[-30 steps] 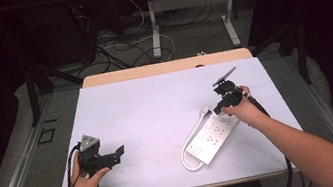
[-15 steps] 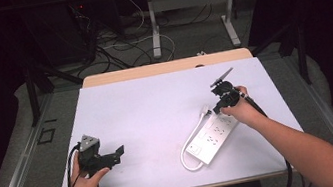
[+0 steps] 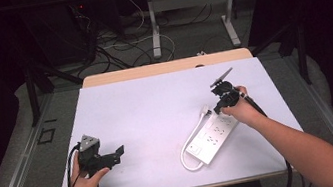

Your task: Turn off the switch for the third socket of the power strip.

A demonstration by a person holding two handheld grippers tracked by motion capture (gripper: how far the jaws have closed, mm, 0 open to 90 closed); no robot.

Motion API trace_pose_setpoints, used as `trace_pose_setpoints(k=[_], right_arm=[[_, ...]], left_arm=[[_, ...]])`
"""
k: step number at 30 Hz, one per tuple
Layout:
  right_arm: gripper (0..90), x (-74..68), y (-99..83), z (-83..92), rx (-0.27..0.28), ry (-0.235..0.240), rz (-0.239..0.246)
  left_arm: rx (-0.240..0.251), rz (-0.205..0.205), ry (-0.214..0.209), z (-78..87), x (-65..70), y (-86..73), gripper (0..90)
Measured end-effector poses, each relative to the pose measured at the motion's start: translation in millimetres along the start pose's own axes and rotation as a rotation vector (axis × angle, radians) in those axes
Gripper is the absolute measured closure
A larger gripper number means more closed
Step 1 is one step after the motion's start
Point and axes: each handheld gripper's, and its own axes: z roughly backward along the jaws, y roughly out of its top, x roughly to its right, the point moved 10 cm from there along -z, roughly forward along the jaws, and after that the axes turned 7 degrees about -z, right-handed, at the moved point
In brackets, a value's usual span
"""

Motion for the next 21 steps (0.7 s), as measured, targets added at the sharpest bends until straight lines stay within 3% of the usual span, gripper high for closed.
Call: trace_pose_setpoints(k=[3,4,8,21], right_arm=[[90.0,-3.3,-1.0,-0.1,-0.009,0.008,-0.023],[90.0,-2.4,-1.6,0.0,-0.016,0.004,-0.01],[90.0,-6.5,-0.4,-1.9,0.007,0.007,-0.03],[90.0,-2.9,-1.0,-1.5,-0.006,0.016,-0.01]], left_arm=[[0.0,0.0,0.0,0.1,0.0,0.1,2.9],[0.001,0.0,0.0,0.1,-0.1,0.1,2.9],[-0.001,-0.002,0.0,0.3,-0.2,-0.1,2.9],[-0.009,-0.008,-0.007,1.1,0.4,-0.5,2.9]])
